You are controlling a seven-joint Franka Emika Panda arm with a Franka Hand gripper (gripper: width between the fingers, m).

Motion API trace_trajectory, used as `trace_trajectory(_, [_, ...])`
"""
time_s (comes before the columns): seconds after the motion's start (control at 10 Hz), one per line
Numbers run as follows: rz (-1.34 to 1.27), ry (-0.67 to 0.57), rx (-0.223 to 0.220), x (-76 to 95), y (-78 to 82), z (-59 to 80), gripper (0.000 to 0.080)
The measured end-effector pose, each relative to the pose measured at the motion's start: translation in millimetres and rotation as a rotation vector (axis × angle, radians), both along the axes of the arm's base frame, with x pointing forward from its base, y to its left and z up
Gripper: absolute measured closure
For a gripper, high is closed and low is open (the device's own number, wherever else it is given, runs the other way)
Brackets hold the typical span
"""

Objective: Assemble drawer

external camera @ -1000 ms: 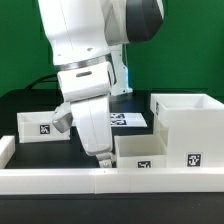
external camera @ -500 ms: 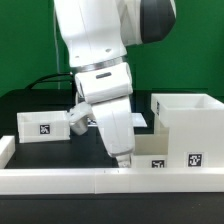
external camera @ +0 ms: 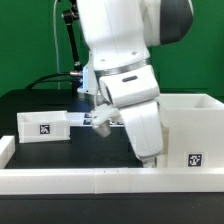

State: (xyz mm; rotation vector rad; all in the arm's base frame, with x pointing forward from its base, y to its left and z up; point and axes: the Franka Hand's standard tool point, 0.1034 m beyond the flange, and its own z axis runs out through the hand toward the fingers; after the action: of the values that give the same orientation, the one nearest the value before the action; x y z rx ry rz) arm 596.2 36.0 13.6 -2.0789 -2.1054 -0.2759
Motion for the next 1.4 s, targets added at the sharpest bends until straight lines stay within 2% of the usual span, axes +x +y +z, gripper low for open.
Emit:
trace_trajectory(0.2, [-0.003,0.007,-0.027,0.3,0.4,0.5,0.0151])
trace_trajectory(0.4, [-0.003,0.017,-0.030,-0.7,-4.7,1.8,0.0151])
trace_trajectory(0.5, [-0.010,0.015,-0.034,-0.4,-14.0,2.3,0.0151])
trace_trajectory(0.7, [-0.036,0.009,-0.052,-1.9,-42.8,7.2,0.0151])
trace_trajectory(0.9, [-0.062,-0.008,-0.076,-5.6,-61.5,20.5,0.0151])
trace_trajectory(1.1, [-0.112,-0.042,-0.103,-17.6,-77.0,36.0,0.0151])
trace_trajectory(1.4, [-0.178,-0.097,-0.133,-54.0,-82.3,47.3,0.0151])
